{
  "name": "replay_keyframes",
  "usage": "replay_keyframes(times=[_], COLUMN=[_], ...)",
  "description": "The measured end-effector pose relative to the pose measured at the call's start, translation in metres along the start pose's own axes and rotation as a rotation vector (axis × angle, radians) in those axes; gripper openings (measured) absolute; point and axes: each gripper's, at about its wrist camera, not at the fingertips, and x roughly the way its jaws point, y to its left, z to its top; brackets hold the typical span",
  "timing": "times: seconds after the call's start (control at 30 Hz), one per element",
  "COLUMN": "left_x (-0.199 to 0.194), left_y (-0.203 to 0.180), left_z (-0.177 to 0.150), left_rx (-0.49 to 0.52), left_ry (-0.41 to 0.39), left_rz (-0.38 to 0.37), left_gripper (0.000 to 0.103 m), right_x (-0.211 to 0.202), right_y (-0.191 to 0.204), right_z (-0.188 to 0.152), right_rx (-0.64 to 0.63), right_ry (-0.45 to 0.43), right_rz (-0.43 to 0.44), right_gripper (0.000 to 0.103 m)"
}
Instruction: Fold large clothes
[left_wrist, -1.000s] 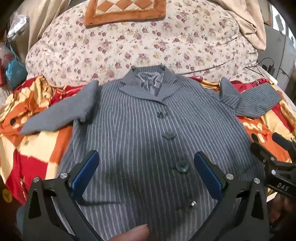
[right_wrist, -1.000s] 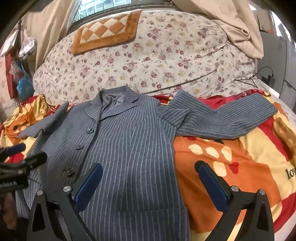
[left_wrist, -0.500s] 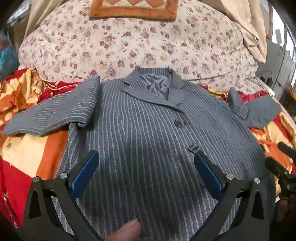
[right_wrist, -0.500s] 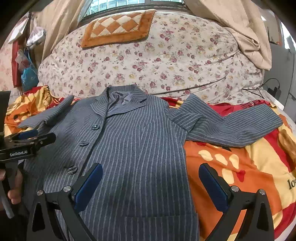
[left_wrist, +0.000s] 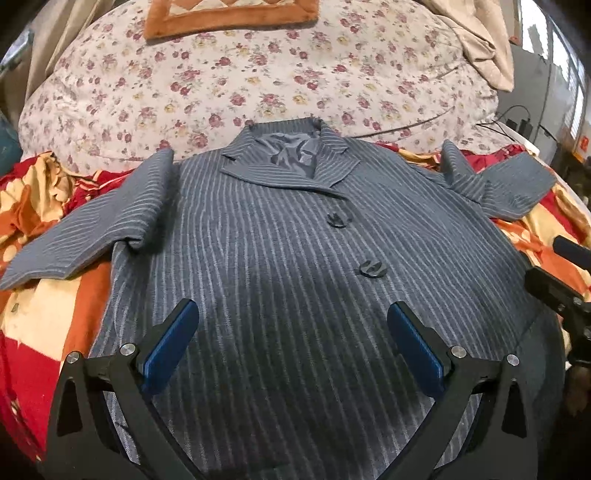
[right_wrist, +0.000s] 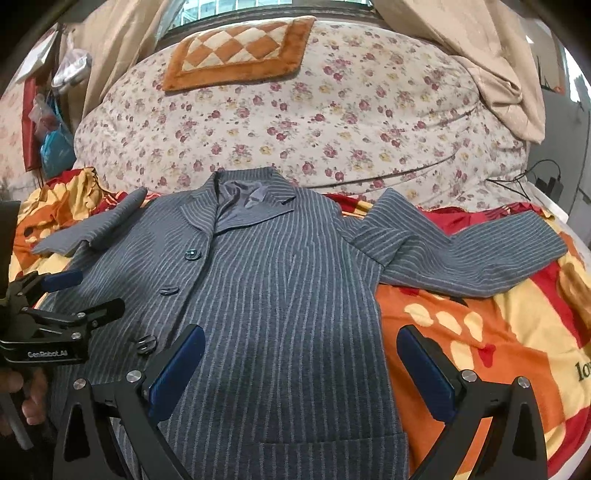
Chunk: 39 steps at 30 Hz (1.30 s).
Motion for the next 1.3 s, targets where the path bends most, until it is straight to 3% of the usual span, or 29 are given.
replay_keyframes(times=[0.1, 0.2, 0.37, 0.57, 0.7, 1.3], left_x=[0.008, 0.016, 0.018, 0.016, 0.016, 0.018], left_y=[0.005, 0.008, 0.009, 0.014, 0.016, 0.019], left_z=[-0.004, -0.009, -0.011, -0.011, -0.011, -0.012], left_rx=[-0.051, -0.073, -0.062, -0.057, -0.067, -0.091], left_ry=[0.042, 0.083, 0.089, 0.079, 0.088, 0.089], left_rz=[-0.026, 0.000, 0.079, 0.118, 0.091, 0.095], left_gripper=[0.102, 0.102, 0.102, 0.102, 0.102, 0.102], right_x=[-0.003, -0.006, 0.001, 0.008, 0.010, 0.015], right_y=[0.000, -0.001, 0.001, 0.004, 0.004, 0.005], right_z=[0.001, 0.003, 0.002, 0.001, 0.000, 0.000], right_rx=[0.009, 0.023, 0.030, 0.020, 0.018, 0.017], right_ry=[0.010, 0.006, 0.002, 0.010, 0.013, 0.017], right_rz=[-0.013, -0.010, -0.019, -0.027, -0.029, -0.028], right_gripper=[0.103, 0.103, 0.103, 0.103, 0.103, 0.103])
